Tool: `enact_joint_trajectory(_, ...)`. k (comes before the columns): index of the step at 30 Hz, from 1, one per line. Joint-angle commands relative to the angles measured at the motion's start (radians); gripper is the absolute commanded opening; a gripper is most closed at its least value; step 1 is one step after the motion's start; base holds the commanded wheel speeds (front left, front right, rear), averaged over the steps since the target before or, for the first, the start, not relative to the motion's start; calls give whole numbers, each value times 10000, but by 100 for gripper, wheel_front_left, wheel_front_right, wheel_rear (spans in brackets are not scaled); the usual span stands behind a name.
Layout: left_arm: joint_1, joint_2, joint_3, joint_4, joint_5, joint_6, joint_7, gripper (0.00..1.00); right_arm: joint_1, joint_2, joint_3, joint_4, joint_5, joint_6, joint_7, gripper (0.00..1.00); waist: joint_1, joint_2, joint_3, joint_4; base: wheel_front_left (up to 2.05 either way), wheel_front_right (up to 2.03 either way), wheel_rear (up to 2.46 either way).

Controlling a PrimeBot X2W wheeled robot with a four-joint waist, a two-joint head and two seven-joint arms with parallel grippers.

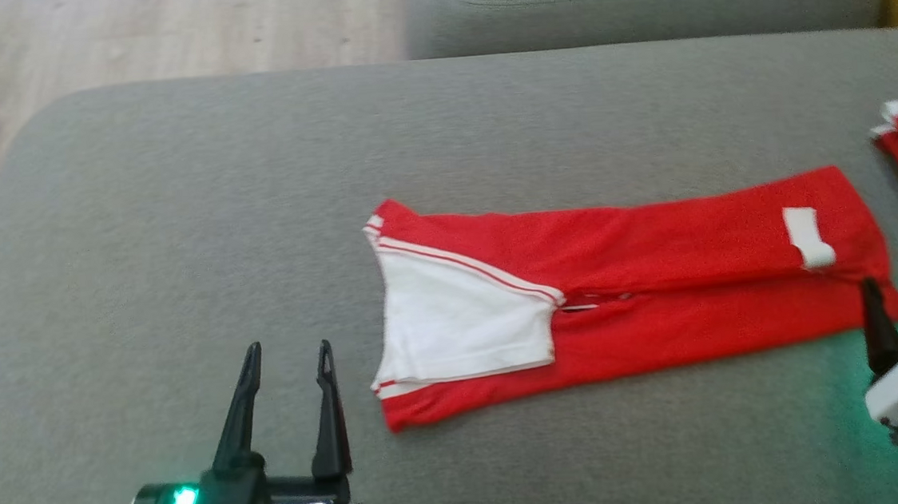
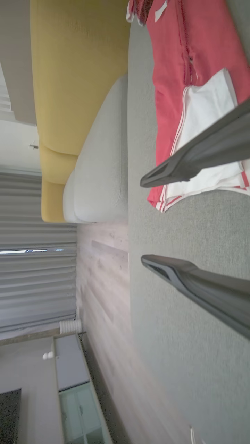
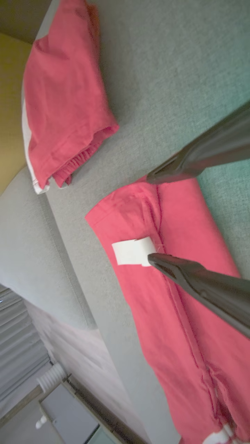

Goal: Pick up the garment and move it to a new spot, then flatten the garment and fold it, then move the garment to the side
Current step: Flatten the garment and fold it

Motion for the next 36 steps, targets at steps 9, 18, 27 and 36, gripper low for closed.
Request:
enact_joint_trajectory(9, 456, -660, 612, -762, 1659, -247, -94, 100, -1542, 101, -2436, 1551, -1995, 67, 137, 100, 1, -1, 317, 1206, 0, 0, 0)
enact_joint_trajectory(18, 530, -1322, 865, -520, 2341, -762, -95, 100, -2618, 316, -3718, 3126, -3017, 67, 978, 100, 1, -1, 626, 1357, 0, 0, 0)
enact_joint_trajectory(27, 651, -1687, 1271, -365, 2591, -1177, -95, 100, -2792, 286, -3126, 3340, -2384, 67, 1261, 0, 1, -1, 574, 1177, 0, 0, 0)
enact_joint_trajectory(36, 854, -1944, 1629, -245, 2854, -1624, -95, 100, -2355, -255, -2616, 2505, -1434, 67, 850, 0, 1, -1, 391, 540, 0, 0, 0)
